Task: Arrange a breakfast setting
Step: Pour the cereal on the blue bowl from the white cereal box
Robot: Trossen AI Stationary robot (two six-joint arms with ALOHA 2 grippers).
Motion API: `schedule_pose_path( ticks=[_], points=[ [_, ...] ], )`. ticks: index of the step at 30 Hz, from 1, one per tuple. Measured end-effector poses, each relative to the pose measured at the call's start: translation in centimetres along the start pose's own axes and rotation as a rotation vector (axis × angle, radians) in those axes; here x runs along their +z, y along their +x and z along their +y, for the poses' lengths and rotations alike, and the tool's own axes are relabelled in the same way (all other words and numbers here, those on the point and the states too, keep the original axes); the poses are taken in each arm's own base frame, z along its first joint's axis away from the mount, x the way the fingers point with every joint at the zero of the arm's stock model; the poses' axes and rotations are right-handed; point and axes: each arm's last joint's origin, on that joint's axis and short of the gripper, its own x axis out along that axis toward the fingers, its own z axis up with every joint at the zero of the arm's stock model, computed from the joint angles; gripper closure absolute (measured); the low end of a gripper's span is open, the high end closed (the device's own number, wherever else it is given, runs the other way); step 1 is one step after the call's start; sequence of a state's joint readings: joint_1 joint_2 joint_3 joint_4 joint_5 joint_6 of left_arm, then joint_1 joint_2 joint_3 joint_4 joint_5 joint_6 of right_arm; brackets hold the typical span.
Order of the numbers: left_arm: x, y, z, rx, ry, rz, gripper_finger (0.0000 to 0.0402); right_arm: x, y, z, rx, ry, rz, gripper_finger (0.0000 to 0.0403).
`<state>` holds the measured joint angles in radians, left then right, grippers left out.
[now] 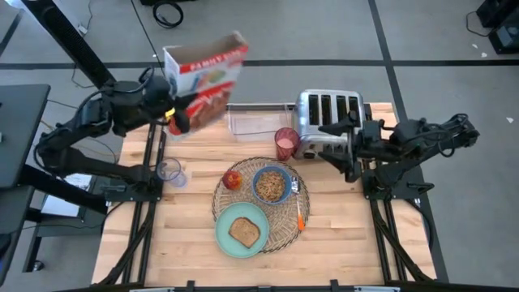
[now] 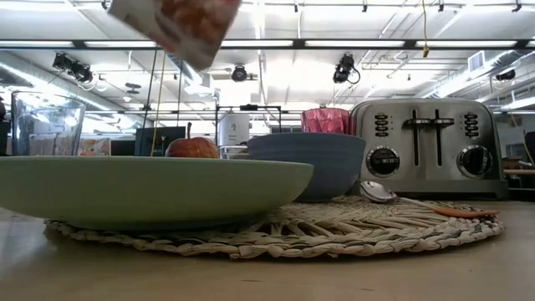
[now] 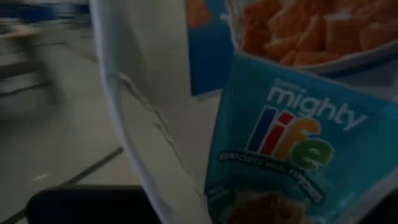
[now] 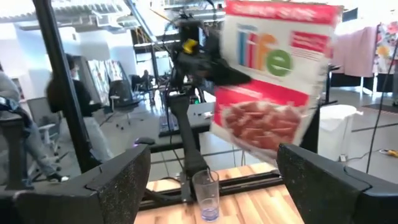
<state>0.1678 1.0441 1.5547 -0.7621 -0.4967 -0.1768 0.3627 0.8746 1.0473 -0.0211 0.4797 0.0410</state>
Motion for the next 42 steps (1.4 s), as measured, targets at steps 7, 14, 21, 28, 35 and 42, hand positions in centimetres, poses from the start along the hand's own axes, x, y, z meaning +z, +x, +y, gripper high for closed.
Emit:
schedule_pose_path(
  ticks=[7, 14, 21, 28, 35, 42],
  points=[
    [-6.6, 2.8, 2.6, 0.278, -0.053, 0.035, 0.0344, -0.4, 0.3, 0.6, 0.021, -0.005, 0.018, 0.0052],
    [-13.9, 7.4, 5.2, 0.399, -0.005, 0.049, 0.0344, -0.4, 0.4, 0.6, -0.013, 0.018, 0.012, 0.0053],
    [-18.9, 9.3, 8.9, 0.401, -0.044, 0.075, 0.0343, -0.4, 0.4, 0.3, -0.117, 0.106, 0.001, 0.0053],
    [-21.6, 9.6, 10.9, 0.409, -0.088, 0.050, 0.0343, -0.5, 0.6, 0.0, -0.198, 0.108, -0.003, 0.0053],
    [-23.6, 9.5, 11.8, 0.456, -0.090, 0.032, 0.0342, -1.0, 1.5, -0.4, -0.239, 0.102, 0.006, 0.0053],
    [-23.1, 9.3, 12.3, 0.460, -0.101, 0.129, 0.0291, -1.8, 2.7, -0.4, -0.229, 0.189, 0.024, 0.0051]
  ],
)
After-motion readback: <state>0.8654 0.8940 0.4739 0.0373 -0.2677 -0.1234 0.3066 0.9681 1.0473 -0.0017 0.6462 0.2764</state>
